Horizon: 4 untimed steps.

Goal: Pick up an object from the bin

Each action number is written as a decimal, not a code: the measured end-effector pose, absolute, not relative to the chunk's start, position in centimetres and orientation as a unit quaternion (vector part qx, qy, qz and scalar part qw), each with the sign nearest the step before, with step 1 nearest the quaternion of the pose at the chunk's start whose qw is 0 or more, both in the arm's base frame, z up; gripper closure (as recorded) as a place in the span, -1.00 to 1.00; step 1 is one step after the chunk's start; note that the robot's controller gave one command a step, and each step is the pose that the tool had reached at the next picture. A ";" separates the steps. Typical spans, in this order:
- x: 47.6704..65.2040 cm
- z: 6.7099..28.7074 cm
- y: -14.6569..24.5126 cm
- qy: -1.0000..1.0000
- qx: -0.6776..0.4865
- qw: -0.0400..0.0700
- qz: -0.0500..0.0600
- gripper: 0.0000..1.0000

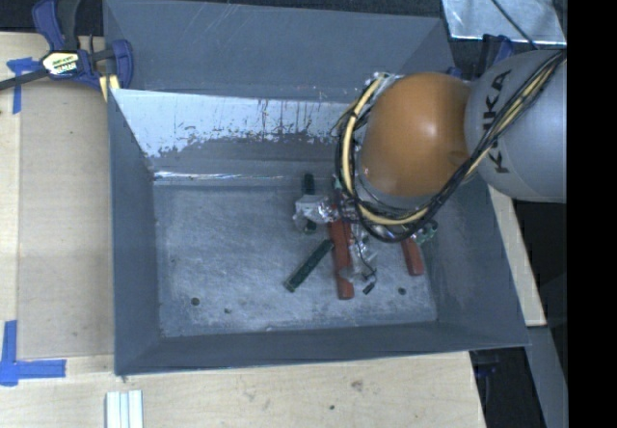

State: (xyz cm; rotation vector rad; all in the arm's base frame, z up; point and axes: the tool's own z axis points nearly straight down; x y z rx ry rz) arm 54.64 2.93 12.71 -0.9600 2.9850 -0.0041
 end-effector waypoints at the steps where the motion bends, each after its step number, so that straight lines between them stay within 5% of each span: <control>1: 55.1 6.9 3.6 0.923 -0.385 -0.002 0.000 -1.00; 2: 56.7 7.2 -0.7 0.859 -0.512 0.004 0.000 1.00; 4: 56.6 7.5 -0.6 0.859 -0.511 0.003 0.000 1.00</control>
Offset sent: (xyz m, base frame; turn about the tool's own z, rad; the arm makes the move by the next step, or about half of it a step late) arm 0.0180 -0.0368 -0.0571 -0.4550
